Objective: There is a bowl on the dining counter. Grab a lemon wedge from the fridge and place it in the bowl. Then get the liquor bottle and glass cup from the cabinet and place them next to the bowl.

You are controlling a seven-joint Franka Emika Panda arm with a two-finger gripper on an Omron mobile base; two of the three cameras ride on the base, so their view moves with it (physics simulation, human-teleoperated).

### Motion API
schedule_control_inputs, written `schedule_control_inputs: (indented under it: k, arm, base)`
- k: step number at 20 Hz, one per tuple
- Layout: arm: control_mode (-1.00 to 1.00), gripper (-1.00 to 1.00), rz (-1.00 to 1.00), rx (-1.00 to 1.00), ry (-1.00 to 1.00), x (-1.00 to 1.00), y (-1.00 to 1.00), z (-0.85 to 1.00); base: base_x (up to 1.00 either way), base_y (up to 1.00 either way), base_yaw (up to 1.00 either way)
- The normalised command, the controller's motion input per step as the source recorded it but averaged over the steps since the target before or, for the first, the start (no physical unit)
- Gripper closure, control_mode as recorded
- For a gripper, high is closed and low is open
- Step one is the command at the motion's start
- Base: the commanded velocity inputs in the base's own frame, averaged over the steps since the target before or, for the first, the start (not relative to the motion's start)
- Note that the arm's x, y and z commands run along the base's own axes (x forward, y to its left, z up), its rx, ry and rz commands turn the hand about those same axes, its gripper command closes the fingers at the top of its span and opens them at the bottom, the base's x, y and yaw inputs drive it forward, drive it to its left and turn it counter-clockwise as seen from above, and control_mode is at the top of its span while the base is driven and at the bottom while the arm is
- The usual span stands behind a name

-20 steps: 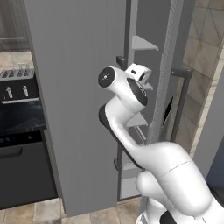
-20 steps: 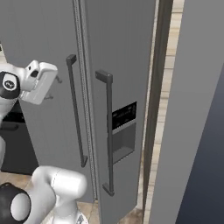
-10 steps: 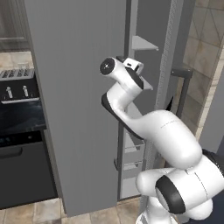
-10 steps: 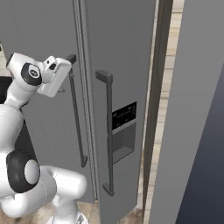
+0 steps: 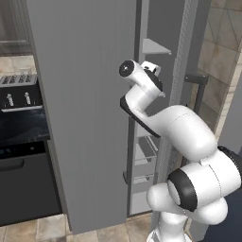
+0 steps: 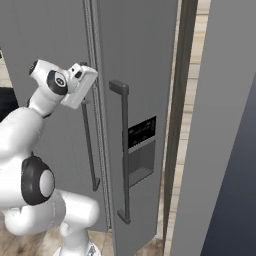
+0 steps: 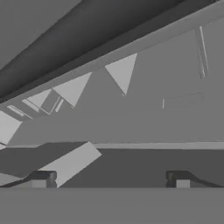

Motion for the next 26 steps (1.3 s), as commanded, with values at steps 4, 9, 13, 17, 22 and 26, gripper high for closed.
schedule_control_inputs:
  k: [4,9,13,17,22,26]
  arm:
    - [-1.00,-1.00,0.00,0.00,0.08,0.48,-0.40,-0.04]
    - [-1.00,-1.00,0.00,0.00,0.08,0.23,-0.43,0.00]
    - [-1.00,-1.00,-0.01,0.00,0.00,-0.27,-0.45,0.00]
    - [-1.00,-1.00,-0.03,0.00,0.00,-0.28,-0.39,0.00]
    - [-1.00,-1.00,-0.05,0.00,0.00,-0.22,-0.36,0.00]
    - [-1.00,-1.00,-0.06,0.00,0.05,-0.09,-0.38,0.02]
  base:
    - [0.00,0.00,0.00]
    - [0.00,0.00,0.00]
    - [0.00,0.00,0.00]
    - [0.00,0.00,0.00]
    - [0.00,0.00,0.00]
    - [0.00,0.00,0.00]
